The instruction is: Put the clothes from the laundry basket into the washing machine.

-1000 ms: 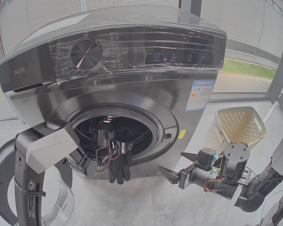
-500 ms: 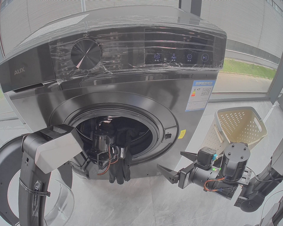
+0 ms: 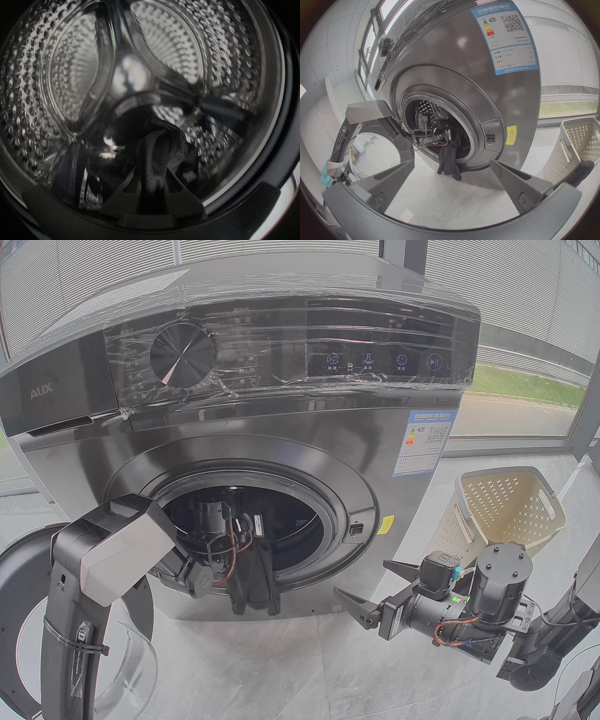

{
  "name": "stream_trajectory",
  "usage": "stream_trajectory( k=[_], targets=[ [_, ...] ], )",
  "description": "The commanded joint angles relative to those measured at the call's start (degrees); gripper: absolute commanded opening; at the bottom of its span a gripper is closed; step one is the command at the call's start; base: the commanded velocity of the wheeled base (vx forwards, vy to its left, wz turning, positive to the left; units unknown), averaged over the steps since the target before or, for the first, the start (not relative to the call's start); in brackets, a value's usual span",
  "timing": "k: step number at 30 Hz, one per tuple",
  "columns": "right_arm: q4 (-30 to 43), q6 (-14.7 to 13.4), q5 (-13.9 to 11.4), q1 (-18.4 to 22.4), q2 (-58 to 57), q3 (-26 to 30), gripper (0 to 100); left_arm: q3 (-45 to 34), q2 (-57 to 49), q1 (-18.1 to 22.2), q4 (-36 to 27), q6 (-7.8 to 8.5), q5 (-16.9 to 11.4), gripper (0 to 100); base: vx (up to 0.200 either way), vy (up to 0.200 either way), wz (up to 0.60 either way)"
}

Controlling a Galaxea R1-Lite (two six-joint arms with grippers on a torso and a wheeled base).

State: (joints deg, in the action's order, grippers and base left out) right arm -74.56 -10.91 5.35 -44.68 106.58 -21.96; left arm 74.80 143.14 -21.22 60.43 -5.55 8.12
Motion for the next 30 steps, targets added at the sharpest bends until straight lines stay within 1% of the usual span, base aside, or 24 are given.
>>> stream_trajectory(
  k=[1, 3, 6, 10, 11, 13, 15, 17, 20, 23, 24, 25, 26, 30],
  targets=[
    [-0.1, 0.0, 0.0, 0.0, 0.1, -0.2, 100, 8.9, 2.8, 1.5, 2.3, -1.57, 2.5, 0, 0.000, 0.000, 0.00],
    [-0.1, 0.1, 0.0, 0.2, 0.0, -0.3, 100, 11.7, 3.5, 1.8, 2.8, -1.84, 3.3, 0, 0.000, 0.000, 0.00],
    [-0.1, 0.1, 0.0, 0.3, 0.0, -0.3, 100, 12.4, 3.4, 1.9, 2.9, -2.89, 3.9, 0, 0.000, 0.000, 0.00],
    [-0.1, 0.1, 0.0, 0.3, 0.2, -0.2, 100, 10.9, 3.0, 2.2, 2.9, -2.89, 3.9, 0, 0.000, 0.000, 0.00],
    [-0.1, 0.1, 0.0, 0.3, 0.2, -0.2, 100, 10.5, 2.9, 2.1, 2.9, -3.07, 3.8, 100, 0.000, 0.000, 0.00],
    [-0.1, 0.1, 0.0, 0.2, 0.0, -0.1, 100, 9.4, 2.4, 2.0, 2.9, -3.15, 3.8, 100, 0.000, 0.000, 0.00],
    [-0.1, 0.1, 0.0, 0.3, -0.1, 0.1, 100, 8.0, 1.7, 1.6, 2.9, -3.68, 3.8, 100, 0.000, 0.000, 0.00],
    [-0.1, 0.1, 0.0, 0.4, -0.1, 0.2, 100, 6.5, 0.9, 1.5, 2.7, -3.68, 3.7, 100, 0.000, 0.000, 0.00],
    [-0.1, 0.1, 0.0, 0.3, -0.1, 0.2, 100, 2.3, -1.5, 1.4, 2.1, -3.59, 2.7, 100, 0.000, 0.000, 0.00],
    [-0.1, 0.0, 0.0, -0.1, -0.1, 0.4, 100, -2.8, -3.3, 0.7, 1.1, -2.98, 1.0, 100, 0.000, 0.000, 0.00],
    [-0.1, 0.1, 0.0, -0.1, -0.1, 0.4, 100, -3.4, -3.6, 0.7, 0.8, -2.98, 0.8, 100, 0.000, 0.000, 0.00],
    [-0.1, 0.0, 0.1, -0.1, -0.1, 0.4, 100, -6.1, -4.6, 0.3, 0.0, -2.63, -0.5, 100, 0.000, 0.000, 0.00],
    [-0.1, 0.0, 0.1, -0.2, -0.1, 0.4, 100, -8.6, -5.5, 0.1, -1.1, -1.84, -1.8, 100, 0.000, 0.000, 0.00],
    [-0.1, 0.0, 0.1, -0.2, -0.1, 0.4, 100, -12.5, -5.6, -0.2, -2.0, 0.36, -3.7, 100, 0.000, 0.000, 0.00]
  ],
)
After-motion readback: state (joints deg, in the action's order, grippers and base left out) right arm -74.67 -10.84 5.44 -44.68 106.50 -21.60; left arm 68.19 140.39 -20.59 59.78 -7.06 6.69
